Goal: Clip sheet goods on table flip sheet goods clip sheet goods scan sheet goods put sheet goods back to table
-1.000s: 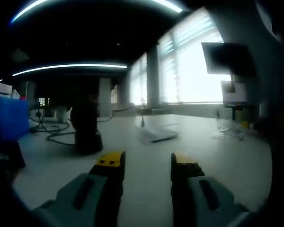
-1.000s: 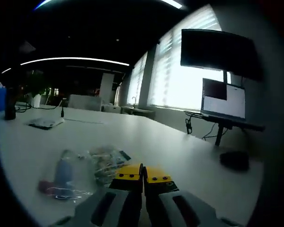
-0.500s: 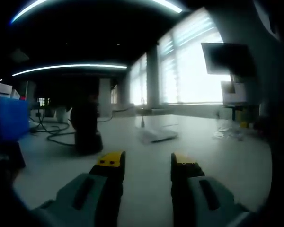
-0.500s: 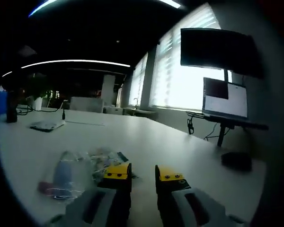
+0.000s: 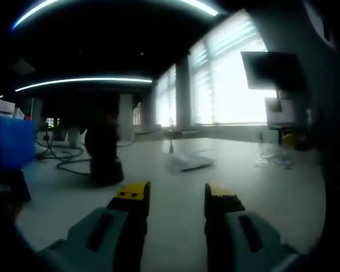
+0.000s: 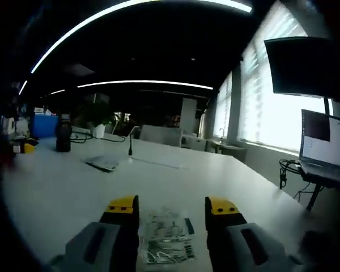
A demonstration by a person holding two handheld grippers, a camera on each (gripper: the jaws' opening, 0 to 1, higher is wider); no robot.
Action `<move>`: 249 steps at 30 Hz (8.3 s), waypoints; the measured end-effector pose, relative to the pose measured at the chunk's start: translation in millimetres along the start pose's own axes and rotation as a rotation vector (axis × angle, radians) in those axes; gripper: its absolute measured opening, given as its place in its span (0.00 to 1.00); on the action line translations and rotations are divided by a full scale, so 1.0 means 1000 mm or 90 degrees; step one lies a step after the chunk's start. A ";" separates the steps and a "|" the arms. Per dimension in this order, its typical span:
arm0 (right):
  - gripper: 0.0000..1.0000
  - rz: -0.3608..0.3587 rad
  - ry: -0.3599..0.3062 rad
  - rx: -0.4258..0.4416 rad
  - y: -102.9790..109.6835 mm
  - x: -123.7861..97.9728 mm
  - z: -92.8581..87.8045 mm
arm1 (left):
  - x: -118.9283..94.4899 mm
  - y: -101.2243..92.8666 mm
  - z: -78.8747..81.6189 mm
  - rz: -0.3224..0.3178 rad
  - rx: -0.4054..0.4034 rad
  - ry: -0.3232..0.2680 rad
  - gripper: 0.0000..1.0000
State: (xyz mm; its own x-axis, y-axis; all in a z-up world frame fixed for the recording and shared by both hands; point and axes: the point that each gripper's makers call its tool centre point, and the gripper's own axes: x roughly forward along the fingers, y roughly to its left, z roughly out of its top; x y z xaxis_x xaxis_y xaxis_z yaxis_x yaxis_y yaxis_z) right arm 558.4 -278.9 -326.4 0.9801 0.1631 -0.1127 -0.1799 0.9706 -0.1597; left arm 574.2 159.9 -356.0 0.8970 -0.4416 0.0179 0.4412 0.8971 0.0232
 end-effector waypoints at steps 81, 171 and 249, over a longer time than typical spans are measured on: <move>0.54 0.028 0.111 0.128 -0.013 0.018 -0.047 | 0.000 -0.001 -0.002 -0.001 0.011 0.009 0.30; 0.00 0.107 0.203 0.164 -0.042 0.066 -0.066 | -0.001 0.004 -0.001 0.025 0.030 0.007 0.30; 0.00 0.196 -0.045 0.155 0.043 0.048 0.143 | -0.003 0.000 0.003 0.005 0.014 -0.007 0.30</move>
State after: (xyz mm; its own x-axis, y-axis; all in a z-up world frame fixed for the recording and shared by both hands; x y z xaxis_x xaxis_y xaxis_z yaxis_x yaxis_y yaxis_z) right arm 609.5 -204.3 -198.4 0.8882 0.4567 -0.0504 -0.4496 0.8865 0.1093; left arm 571.6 160.7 -353.4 0.8998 -0.4353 0.0293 0.4338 0.8999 0.0452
